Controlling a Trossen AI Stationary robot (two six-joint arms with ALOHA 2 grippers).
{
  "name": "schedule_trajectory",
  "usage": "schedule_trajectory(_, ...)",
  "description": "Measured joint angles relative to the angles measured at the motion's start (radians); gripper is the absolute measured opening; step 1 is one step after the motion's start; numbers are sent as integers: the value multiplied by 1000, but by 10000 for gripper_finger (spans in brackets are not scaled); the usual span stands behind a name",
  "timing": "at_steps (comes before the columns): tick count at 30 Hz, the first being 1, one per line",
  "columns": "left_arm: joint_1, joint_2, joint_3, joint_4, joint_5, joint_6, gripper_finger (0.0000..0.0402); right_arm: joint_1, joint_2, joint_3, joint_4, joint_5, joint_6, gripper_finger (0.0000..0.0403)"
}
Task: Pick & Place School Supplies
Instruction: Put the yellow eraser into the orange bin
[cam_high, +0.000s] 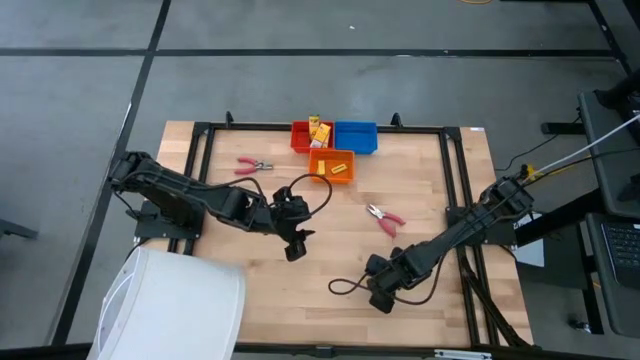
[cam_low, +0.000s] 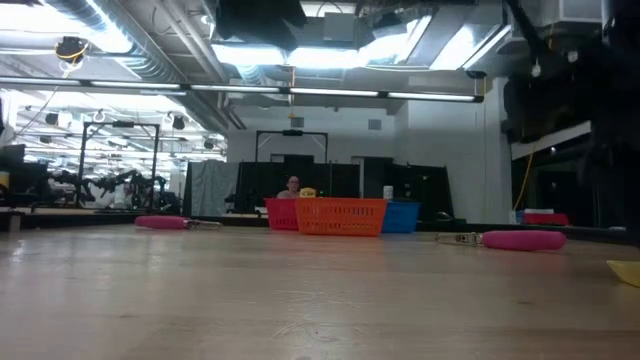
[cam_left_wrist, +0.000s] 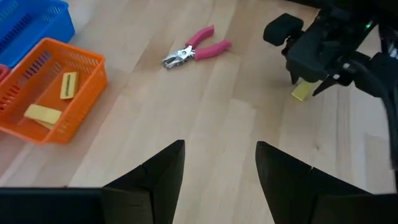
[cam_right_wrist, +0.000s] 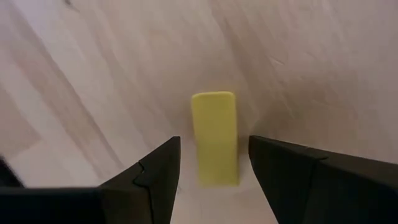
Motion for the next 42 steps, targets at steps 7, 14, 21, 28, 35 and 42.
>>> schedule_trajectory(7, 4, 0, 34, -35, 1, 69, 192, 0, 15, 3, 1, 11, 27, 194)
schedule_trajectory(14, 12, -10, 40, -62, -5, 76, 183, 21, 17, 3, -36, 38, 109, 178)
schedule_trajectory(21, 11, -35, 40, -116, -29, 60, 169, 30, 17, 3, -68, 48, 128, 85)
schedule_trajectory(28, 9, -65, 40, -190, -86, 9, 157, -12, -46, -5, -11, 104, 72, 58)
schedule_trajectory(35, 11, -70, 29, -186, -107, -6, 150, -135, -195, -3, 33, 207, -102, 74)
schedule_trajectory(42, 69, -68, -47, 13, 64, 74, 154, -271, -340, -2, 150, 206, -270, 72)
